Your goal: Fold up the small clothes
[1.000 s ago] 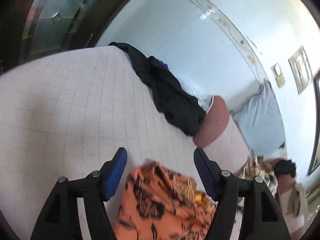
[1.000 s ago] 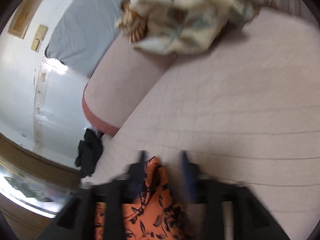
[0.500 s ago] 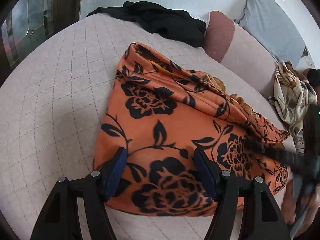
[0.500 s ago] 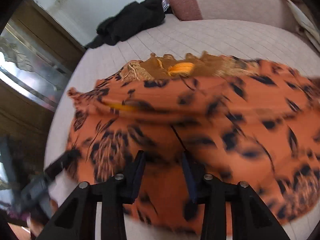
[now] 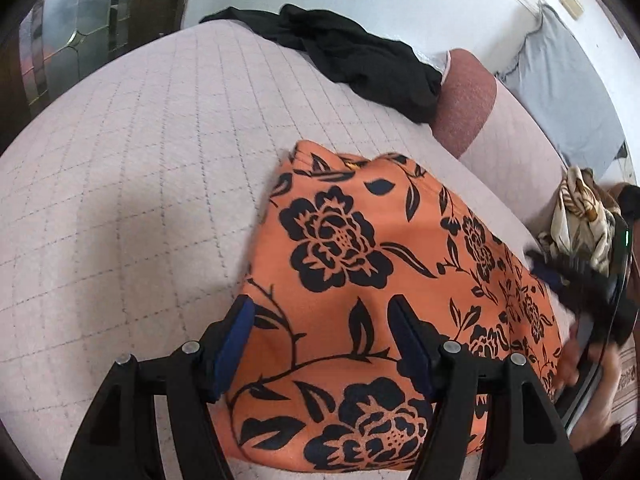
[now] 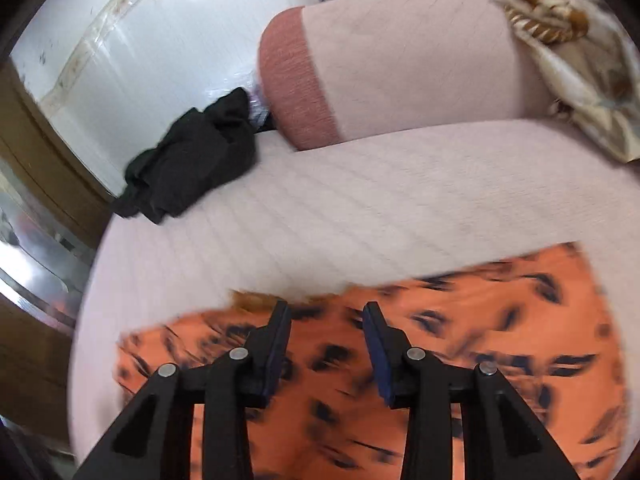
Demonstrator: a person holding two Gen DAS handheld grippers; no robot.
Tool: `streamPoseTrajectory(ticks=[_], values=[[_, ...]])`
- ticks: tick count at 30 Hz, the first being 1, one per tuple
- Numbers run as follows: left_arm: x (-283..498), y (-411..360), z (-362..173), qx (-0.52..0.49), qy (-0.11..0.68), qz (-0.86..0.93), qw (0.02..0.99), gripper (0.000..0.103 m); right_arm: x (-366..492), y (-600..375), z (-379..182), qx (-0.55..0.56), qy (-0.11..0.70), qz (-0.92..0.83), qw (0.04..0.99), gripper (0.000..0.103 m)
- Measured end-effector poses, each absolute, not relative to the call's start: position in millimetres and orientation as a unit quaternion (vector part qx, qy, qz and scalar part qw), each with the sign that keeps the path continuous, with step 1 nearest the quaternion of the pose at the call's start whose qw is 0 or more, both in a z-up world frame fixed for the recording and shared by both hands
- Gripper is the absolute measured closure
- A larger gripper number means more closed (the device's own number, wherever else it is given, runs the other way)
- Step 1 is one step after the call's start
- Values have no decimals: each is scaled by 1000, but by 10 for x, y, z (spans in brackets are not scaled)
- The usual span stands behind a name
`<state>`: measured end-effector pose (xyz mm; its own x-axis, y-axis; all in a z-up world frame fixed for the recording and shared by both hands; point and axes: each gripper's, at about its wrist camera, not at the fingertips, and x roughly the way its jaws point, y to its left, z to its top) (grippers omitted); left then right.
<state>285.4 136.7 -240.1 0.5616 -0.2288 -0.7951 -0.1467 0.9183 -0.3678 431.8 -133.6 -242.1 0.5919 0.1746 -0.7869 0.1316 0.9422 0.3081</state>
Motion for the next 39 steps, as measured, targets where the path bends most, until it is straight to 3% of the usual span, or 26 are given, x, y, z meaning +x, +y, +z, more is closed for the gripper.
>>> streamPoseTrajectory(ticks=[6,9,17,21,25,32,39], values=[[2912,1519,-2598,-134,498,107,850,33,3975,-1995,-2839,168,496,-90,847,65],[2874,1612,-2570,-146,490,113,852,33,3933,-1962,-2818,155,499,-93,847,63],[2749,1875,-2426,-184,473,125,853,33,3971,-340,-2253,77,488,121,861,62],[2686,2072,-2395,-201,469,130,850,33,4109,449,-2370,66,517,195,831,62],[2644,2256,-2390,-202,469,136,849,33,4389,833,-2685,33,543,163,823,61],[2636,2274,-2336,-216,467,120,849,33,4618,686,-2498,88,510,115,848,61],[2591,2089,-2239,-198,468,71,859,33,3942,66,-2239,112,489,117,857,60]])
